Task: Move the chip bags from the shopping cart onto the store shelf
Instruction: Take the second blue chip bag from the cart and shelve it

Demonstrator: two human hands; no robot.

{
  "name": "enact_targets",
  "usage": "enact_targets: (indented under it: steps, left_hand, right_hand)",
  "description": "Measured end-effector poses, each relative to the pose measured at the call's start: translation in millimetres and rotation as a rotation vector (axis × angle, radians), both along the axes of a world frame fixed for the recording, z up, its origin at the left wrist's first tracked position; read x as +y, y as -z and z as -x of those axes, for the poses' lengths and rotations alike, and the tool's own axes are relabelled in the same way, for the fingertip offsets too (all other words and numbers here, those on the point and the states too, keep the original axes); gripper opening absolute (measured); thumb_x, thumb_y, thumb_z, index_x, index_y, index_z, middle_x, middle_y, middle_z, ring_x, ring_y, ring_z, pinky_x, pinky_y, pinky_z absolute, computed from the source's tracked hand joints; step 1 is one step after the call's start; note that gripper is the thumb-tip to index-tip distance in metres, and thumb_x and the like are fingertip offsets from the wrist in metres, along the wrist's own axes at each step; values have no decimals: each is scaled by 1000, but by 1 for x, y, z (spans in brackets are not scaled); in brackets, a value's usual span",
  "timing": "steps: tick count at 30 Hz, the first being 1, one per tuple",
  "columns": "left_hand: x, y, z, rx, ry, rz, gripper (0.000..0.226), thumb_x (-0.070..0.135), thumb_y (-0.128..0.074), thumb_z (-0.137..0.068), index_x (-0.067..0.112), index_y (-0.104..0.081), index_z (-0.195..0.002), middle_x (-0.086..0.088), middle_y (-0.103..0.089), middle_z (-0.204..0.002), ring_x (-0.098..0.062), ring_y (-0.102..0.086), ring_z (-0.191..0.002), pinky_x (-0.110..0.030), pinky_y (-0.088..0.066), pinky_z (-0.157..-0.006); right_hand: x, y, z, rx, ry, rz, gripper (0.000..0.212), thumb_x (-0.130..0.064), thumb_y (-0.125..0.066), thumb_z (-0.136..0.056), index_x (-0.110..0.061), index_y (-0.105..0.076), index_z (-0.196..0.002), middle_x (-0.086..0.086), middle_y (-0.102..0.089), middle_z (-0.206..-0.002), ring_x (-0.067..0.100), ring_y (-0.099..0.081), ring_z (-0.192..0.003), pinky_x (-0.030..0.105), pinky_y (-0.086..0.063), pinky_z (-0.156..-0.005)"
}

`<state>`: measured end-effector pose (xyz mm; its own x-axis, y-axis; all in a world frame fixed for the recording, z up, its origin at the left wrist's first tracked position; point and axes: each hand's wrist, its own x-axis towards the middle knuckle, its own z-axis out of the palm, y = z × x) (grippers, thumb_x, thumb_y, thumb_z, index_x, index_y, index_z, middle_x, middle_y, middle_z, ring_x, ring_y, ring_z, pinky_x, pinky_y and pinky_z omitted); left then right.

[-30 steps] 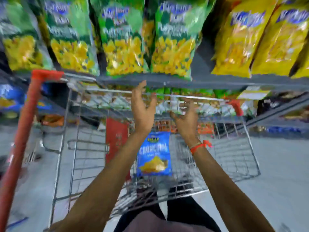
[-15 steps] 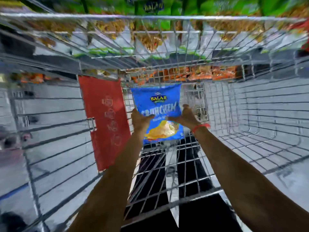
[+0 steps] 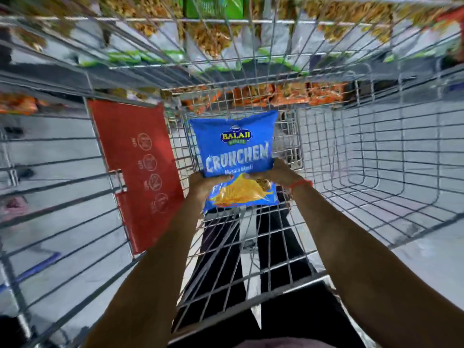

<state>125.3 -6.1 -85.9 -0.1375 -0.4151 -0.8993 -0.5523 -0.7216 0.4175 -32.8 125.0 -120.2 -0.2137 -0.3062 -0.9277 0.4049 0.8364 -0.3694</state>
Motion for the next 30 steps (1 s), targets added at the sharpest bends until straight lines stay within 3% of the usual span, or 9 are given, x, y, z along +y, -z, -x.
enact_targets:
  steps: [4,7,10,14,16,18,20,25,30]
  left_hand:
    - [0,-30,7,79,10,70,49,0,-82,-58,0,-67,-104,-20,-71,-105,-30,-70,-89,-41,-57,-85]
    - [-5,-58,13,134,40,176,50,-2,-81,-58,1,-65,-105,-10,-72,-95,-13,-70,-71,-22,-60,-63]
    - [-15,-98,21,211,71,280,48,-7,-76,-64,-5,-60,-110,-4,-73,-89,-8,-69,-69,-23,-60,-61]
    - [-20,-171,36,319,85,487,40,-7,-71,-71,-5,-60,-110,-28,-67,-110,-39,-65,-81,-34,-54,-56]
    - [-21,-204,45,415,99,577,41,-10,-68,-72,-6,-59,-112,-24,-67,-108,-24,-68,-68,-23,-54,-54]
    - [-23,-239,54,511,113,650,43,-12,-67,-72,-8,-58,-114,-17,-67,-106,1,-67,-69,-14,-54,-61]
    - [-26,-275,66,598,102,709,43,-13,-67,-71,-9,-57,-113,-9,-67,-102,7,-65,-68,-12,-54,-62]
    - [-39,-366,107,750,52,898,44,-20,-69,-64,14,-59,-90,9,-64,-86,17,-61,-60,-4,-48,-55]
    - [-38,-459,141,894,137,1050,44,-8,-79,-61,24,-62,-85,22,-73,-67,9,-65,-64,-8,-51,-55]
  right_hand:
    - [-24,-44,21,-6,-61,155,49,-3,-83,-65,-18,-67,-108,-5,-70,-101,-10,-67,-73,7,-52,-60]
    - [-21,-76,26,107,-94,292,43,4,-82,-63,-25,-70,-93,-6,-73,-94,-6,-69,-73,13,-55,-64]
    - [-31,-117,35,199,-80,388,44,5,-82,-63,-15,-69,-100,-9,-77,-91,3,-71,-84,24,-58,-76]
    - [-41,-190,46,390,0,533,57,0,-85,-59,-9,-65,-112,9,-71,-116,20,-68,-106,39,-56,-92]
    - [-43,-227,54,479,18,580,61,-5,-88,-57,-7,-63,-113,7,-72,-112,17,-69,-102,36,-57,-90]
    - [-46,-265,62,561,60,616,69,-10,-91,-53,-8,-59,-114,-8,-72,-99,-4,-69,-86,18,-57,-78]
    - [-47,-302,72,620,108,704,72,-10,-92,-50,-13,-59,-113,-19,-67,-93,-20,-63,-74,4,-51,-63]
    - [-42,-397,96,800,216,859,91,-57,-88,-25,-40,-55,-107,-23,-68,-98,-12,-64,-87,22,-56,-71]
    - [-30,-487,125,1003,308,1029,77,-63,-84,-24,-54,-56,-95,-34,-69,-94,-12,-65,-88,22,-57,-71]
